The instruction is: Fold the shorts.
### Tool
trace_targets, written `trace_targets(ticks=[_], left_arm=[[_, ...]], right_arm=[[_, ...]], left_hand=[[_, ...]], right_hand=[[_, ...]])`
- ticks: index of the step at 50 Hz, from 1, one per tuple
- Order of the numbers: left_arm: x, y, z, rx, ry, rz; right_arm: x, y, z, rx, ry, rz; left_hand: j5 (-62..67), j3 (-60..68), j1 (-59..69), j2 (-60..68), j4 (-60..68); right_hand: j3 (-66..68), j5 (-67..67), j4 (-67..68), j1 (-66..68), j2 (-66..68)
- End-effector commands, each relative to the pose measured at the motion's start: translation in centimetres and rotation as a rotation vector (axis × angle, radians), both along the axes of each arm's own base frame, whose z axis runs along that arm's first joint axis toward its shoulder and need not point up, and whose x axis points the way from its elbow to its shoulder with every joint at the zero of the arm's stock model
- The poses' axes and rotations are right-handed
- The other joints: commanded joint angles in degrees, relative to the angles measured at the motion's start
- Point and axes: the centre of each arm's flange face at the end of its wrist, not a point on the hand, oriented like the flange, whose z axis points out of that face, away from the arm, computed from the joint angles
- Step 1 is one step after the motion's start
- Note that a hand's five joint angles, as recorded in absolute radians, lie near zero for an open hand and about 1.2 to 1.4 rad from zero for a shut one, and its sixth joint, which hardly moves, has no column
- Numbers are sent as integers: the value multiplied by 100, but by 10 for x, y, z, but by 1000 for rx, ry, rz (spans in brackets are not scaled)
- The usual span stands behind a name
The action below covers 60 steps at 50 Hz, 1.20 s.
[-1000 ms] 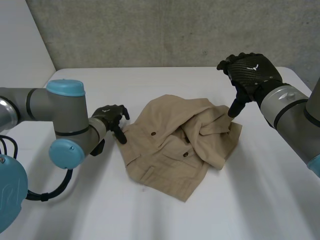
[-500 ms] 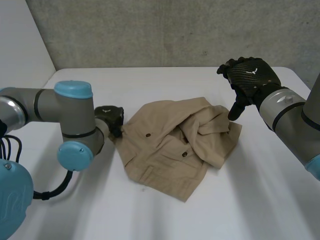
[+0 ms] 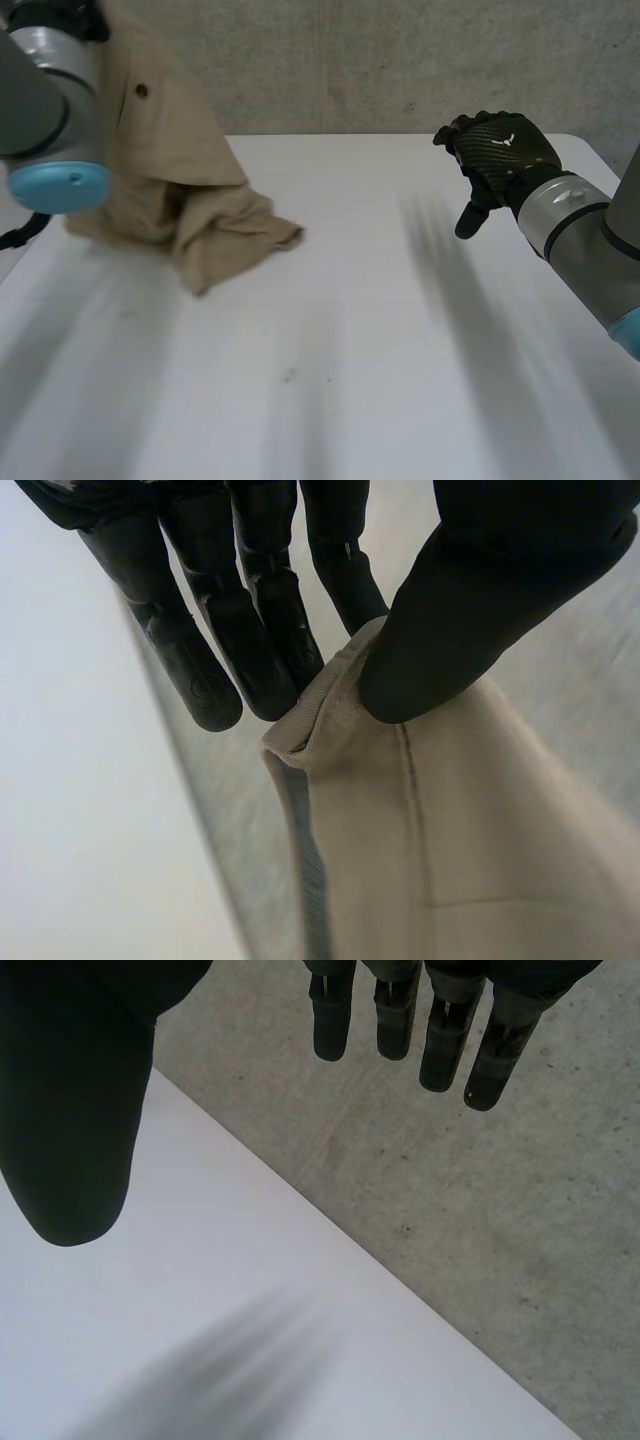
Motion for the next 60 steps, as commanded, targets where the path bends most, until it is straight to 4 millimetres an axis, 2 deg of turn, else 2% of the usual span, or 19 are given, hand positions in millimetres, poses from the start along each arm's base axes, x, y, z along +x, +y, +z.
trace_targets(ticks=[1,3,6,7,14,15,17,18,20,23,26,29,31,36,43,46,53,55,60], left_arm=[[-80,51,-19,8,-31,-234],[-111,71,-46,59,-74,-347],[-143,100,-78,116,-129,-469],[-158,118,-98,154,-162,-532],[-194,179,-194,338,-306,-685],[-196,186,-199,348,-318,-698],[-200,199,-206,365,-337,-726],[-200,207,-210,379,-352,-739],[-199,209,-209,392,-364,-740],[-196,212,-197,397,-365,-737],[-190,211,-169,369,-341,-723],[-178,197,-149,350,-313,-674],[-161,178,-131,342,-289,-608],[-124,162,-106,355,-273,-530],[-73,143,-105,411,-260,-407],[-53,137,-114,448,-263,-358],[-31,132,-133,515,-272,-299],[-23,128,-138,534,-270,-274],[-15,125,-144,558,-269,-251]], right_arm=[[-1,-1,4,-12,-8,-8],[-4,-4,6,-16,-9,-24],[-6,-6,8,-23,-12,-38],[-6,-6,8,-25,-11,-42],[-9,-9,12,-36,-13,-71],[-9,-9,12,-36,-13,-71],[-13,-12,12,-39,-12,-83],[-14,-13,12,-39,-11,-88],[-17,-15,12,-37,-11,-95],[-17,-16,11,-37,-12,-89],[-16,-16,9,-21,-3,-86],[-16,-14,4,5,34,-78],[-15,-12,0,23,70,-64],[-13,4,-17,84,228,43],[-10,24,-49,177,251,143],[-9,30,-62,174,245,155],[3,43,-99,108,249,194],[8,41,-113,95,250,201],[14,36,-128,74,257,205]], left_hand=[[1493,1201,1612,1159,1163],[1493,1201,1612,1159,1163],[1493,1201,1612,1159,1163],[1493,1201,1612,1159,1163],[1493,1201,1612,1159,1163],[1446,1153,1564,1111,1115],[157,-136,276,-177,-174],[-1649,-1941,-1530,-1983,-1979],[-3124,-3417,-3006,-3458,-3455],[-4356,-4648,-4237,-4690,-4686],[-4894,-5187,-4776,-5228,-5225],[-5215,-5508,-5097,-5550,-5546],[-5233,-5526,-5115,-5567,-5564],[-5216,-5509,-5098,-5550,-5547],[-5216,-5509,-5098,-5550,-5547],[-5216,-5509,-5098,-5550,-5547],[-5233,-5526,-5115,-5567,-5564],[-5250,-5542,-5131,-5584,-5580],[-5266,-5559,-5148,-5601,-5597]], right_hand=[[-228,-384,-363,-176,-283],[-228,-384,-363,-176,-283],[-228,-384,-363,-176,-283],[-228,-384,-363,-176,-283],[-228,-384,-363,-176,-283],[-228,-384,-363,-176,-283],[-228,-384,-363,-176,-283],[-228,-384,-363,-176,-283],[-228,-384,-363,-176,-283],[-228,-384,-363,-176,-283],[-228,-384,-363,-176,-283],[-228,-384,-363,-176,-283],[-228,-384,-363,-176,-283],[-228,-384,-363,-176,-283],[-228,-384,-363,-176,-283],[-228,-384,-363,-176,-283],[-138,-293,-272,-86,-193],[916,760,782,968,861],[4602,4446,4467,4653,4547]])
